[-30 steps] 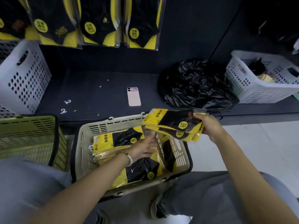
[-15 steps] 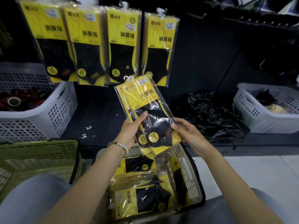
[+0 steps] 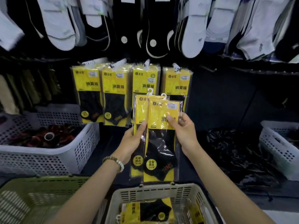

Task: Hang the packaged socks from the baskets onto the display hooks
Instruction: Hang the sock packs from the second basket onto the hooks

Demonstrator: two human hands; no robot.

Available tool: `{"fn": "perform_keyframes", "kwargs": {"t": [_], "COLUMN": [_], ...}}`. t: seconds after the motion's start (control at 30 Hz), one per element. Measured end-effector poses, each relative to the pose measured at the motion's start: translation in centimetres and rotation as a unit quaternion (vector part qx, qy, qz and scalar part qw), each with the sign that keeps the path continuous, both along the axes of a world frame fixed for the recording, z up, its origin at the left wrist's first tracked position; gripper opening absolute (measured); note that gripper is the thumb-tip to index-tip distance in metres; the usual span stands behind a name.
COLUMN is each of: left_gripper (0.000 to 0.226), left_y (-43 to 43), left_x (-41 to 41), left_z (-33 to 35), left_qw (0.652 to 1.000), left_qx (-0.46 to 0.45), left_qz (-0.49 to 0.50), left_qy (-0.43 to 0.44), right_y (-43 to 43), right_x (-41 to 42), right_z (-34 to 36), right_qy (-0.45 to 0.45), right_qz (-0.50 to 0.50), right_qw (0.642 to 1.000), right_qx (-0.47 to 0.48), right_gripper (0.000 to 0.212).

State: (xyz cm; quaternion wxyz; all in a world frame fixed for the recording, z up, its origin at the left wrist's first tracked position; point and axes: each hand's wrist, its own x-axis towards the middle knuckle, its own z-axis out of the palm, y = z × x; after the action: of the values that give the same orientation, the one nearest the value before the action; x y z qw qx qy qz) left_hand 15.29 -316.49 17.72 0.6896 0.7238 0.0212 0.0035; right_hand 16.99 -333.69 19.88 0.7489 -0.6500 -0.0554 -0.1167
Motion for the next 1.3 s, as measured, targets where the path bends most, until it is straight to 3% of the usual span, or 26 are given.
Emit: {"fn": "perform_keyframes", "kwargs": {"t": [0.1, 0.2, 0.33, 0.47, 0.67, 0.8, 0.93, 1.13, 1.23, 1.3], "left_gripper": [0.045, 0.031, 0.036, 0.048, 0.050, 0.067, 0.061, 0.060, 0.063, 0.057], "left_y": [0.7, 1.8, 2.4, 2.4, 2.6, 3.2, 3.8, 3.6, 3.4, 3.3], "left_x": [1.3, 3.1, 5.0, 6.4, 8.0, 9.0, 10.1, 10.7, 10.6, 10.2], "left_z": [0.3, 1.2, 3.8, 5.5, 6.1, 6.0, 6.0, 5.8, 6.0, 6.1], "left_qw": [0.999, 0.995, 0.990, 0.987, 0.986, 0.983, 0.980, 0.979, 0.981, 0.981], "left_qx": [-0.012, -0.024, -0.006, -0.015, -0.038, -0.039, -0.034, -0.052, -0.070, -0.075], "left_qz": [0.051, 0.093, 0.121, 0.127, 0.127, 0.139, 0.150, 0.135, 0.125, 0.126], "left_qy": [-0.011, -0.026, -0.065, -0.094, -0.102, -0.109, -0.122, -0.141, -0.127, -0.128], "right_y": [-0.5, -2.3, -5.0, -5.5, -4.5, -4.4, -3.7, -2.7, -3.1, -3.1], "right_x": [0.7, 1.8, 4.8, 8.3, 12.3, 14.5, 17.4, 21.6, 21.0, 19.6], "right_z": [0.1, 0.9, 4.1, 6.5, 6.0, 4.9, 4.2, 3.8, 2.6, 1.7], "right_qy": [-0.001, -0.002, -0.012, -0.027, -0.034, -0.063, -0.078, 0.038, 0.098, 0.105], "right_qz": [-0.011, -0.065, -0.125, -0.132, -0.104, -0.095, -0.147, -0.287, -0.301, -0.286], "right_qw": [1.000, 0.998, 0.992, 0.991, 0.993, 0.993, 0.985, 0.957, 0.947, 0.951], "right_qx": [-0.003, 0.002, 0.018, -0.016, -0.043, -0.038, -0.049, -0.034, 0.055, 0.047], "right_gripper": [0.007, 0.007, 0.007, 0.008, 0.006, 0.008, 0.006, 0.024, 0.024, 0.023]}}
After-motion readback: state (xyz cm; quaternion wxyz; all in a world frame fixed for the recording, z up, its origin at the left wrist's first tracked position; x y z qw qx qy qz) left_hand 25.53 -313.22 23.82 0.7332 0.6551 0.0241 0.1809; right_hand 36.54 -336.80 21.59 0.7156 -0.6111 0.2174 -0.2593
